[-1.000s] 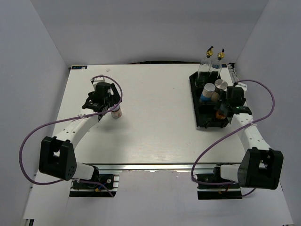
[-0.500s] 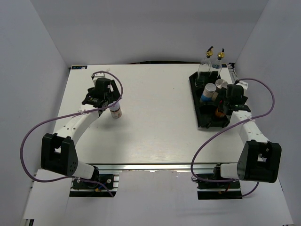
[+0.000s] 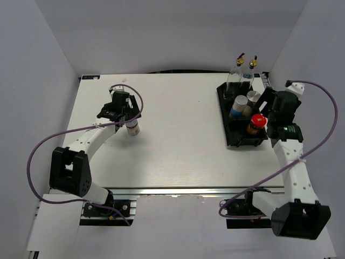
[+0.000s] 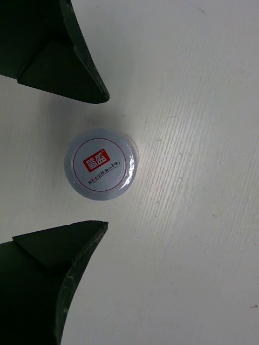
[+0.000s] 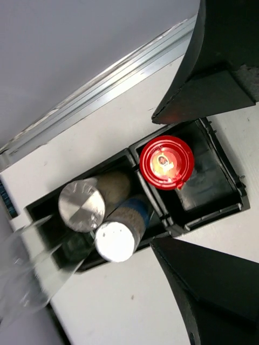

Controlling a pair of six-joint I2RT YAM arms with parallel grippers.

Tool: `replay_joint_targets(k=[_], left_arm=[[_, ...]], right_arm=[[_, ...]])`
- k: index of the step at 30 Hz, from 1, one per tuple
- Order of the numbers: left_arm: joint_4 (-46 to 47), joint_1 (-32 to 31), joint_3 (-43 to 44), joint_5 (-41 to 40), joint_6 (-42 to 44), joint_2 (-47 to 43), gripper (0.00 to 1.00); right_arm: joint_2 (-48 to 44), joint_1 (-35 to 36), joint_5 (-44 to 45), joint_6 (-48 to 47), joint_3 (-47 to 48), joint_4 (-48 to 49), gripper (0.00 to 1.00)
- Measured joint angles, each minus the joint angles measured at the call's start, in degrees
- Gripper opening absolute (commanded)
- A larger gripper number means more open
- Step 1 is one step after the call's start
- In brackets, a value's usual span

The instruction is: Organize the condiment bottles

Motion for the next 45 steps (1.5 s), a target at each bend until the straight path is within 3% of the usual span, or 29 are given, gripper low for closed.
replay_joint_targets(k=[5, 10, 23, 24, 27, 28, 33, 38, 45], left_arm=[[0.6, 0.0, 0.0, 1.4, 0.2, 3.5, 0.98], [1.5, 0.0, 0.0, 3.2, 0.5, 6.8, 0.97], [0.4, 0.1, 0.0, 4.9, 2.3, 7.3, 0.28], [0.2, 0.1, 0.0, 5.2, 2.4, 7.2, 0.19], [-0.7, 0.2, 0.0, 6.9, 2.8, 6.6, 0.1], [-1.0, 0.2, 0.0, 8.1, 2.7, 6.4, 0.0], [-0.1, -0.7, -0.1, 14.9, 1.2, 2.6, 0.0], [2.1, -7.3, 0.0, 17.4, -0.2, -3.4, 0.0], [1.5, -15.0, 0.0, 19.3, -2.0, -8.1, 0.0]], right_arm=[[-7.0, 0.0, -3.1, -0.1, 0.0, 0.2, 0.89], [-6.9, 0.0, -5.6, -0.5, -0.7, 0.5, 0.89], [-3.9, 0.7, -19.6, -5.2, -1.6, 1.8, 0.89], [-3.8, 1.2, -21.2, -6.2, -1.6, 1.9, 0.89], [-2.8, 6.0, -28.5, -11.0, -1.5, 2.5, 0.89], [-1.8, 9.1, -30.3, -13.5, -1.4, 2.3, 0.89], [3.3, 26.0, -40.3, -24.4, -2.8, 4.6, 0.89], [7.6, 30.7, -47.6, -26.9, -7.2, 13.7, 0.89], [13.2, 40.9, -47.8, -27.0, -8.7, 27.1, 0.87]])
